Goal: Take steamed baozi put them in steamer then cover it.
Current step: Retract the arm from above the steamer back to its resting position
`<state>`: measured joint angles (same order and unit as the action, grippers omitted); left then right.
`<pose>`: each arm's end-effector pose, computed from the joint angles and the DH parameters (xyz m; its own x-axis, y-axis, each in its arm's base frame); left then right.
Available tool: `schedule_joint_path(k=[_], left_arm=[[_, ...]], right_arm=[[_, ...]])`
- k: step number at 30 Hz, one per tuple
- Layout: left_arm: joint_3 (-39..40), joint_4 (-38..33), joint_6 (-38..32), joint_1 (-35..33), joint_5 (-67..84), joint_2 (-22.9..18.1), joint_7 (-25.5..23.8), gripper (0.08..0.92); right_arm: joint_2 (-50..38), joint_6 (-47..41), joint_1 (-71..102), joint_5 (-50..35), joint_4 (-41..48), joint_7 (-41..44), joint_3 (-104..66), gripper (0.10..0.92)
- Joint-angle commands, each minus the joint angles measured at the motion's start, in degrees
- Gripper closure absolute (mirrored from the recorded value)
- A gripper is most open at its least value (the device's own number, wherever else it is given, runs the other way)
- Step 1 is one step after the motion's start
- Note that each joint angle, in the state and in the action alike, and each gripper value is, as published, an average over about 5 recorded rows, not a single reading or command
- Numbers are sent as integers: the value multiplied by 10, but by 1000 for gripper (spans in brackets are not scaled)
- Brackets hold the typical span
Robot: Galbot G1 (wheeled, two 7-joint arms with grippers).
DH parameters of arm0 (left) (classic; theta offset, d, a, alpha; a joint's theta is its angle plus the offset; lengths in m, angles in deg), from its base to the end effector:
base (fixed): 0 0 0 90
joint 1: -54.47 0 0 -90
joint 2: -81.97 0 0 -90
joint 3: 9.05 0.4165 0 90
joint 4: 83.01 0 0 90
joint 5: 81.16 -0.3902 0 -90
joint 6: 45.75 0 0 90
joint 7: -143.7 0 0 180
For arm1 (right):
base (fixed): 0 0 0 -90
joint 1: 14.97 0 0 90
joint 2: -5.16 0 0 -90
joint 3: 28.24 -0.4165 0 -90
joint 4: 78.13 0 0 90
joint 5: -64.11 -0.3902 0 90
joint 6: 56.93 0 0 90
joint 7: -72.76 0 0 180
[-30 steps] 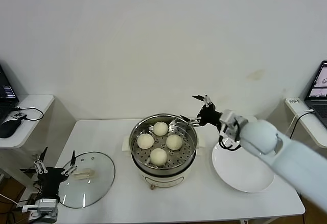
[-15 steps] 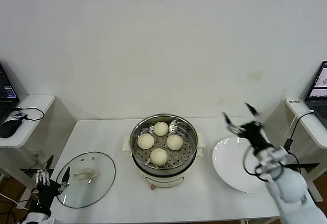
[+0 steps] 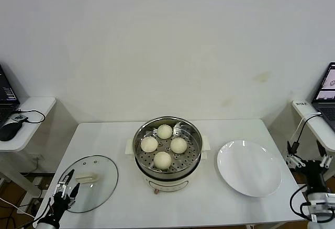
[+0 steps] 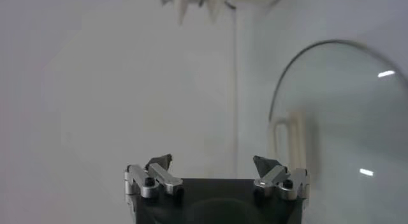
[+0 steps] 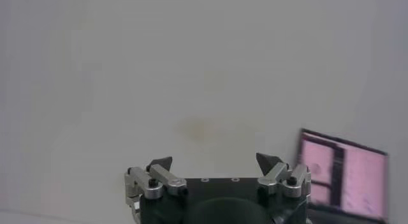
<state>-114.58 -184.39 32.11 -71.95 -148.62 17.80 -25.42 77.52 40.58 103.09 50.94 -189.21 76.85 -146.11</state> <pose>0.1416 0.2401 -0.4288 -0.9827 0.0787 0.1677 0.1603 -0.0928 0.9827 0.1845 -0.2459 -0.3381 -0.9684 0.2064 -0.1400 0.2364 0.9383 -0.2523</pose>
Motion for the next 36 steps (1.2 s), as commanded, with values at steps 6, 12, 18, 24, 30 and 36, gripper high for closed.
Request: schedule_joint_path(k=[6,12,18,24,30,36], left_arm=[[46,64,2,76,-59,11,-30,177],[56,92,3,113,-58,12,-31,177],[66,120,10,154,-56,15,-35,177],[65,137,14,177,-50,15,-38,177],[68,155,18,195,-43,12,-40,177],[73,168,22,202,-31,6,-41,177]], right_arm=[[46,12,30,15,-11,-5,-36,203],[52,15,39,19,-14,-4,-33,202],[58,18,42,29,-13,-2,-23,203],[62,20,46,35,-13,0,-16,203],[64,21,47,39,-12,2,-13,202],[67,22,49,43,-11,3,-10,203]])
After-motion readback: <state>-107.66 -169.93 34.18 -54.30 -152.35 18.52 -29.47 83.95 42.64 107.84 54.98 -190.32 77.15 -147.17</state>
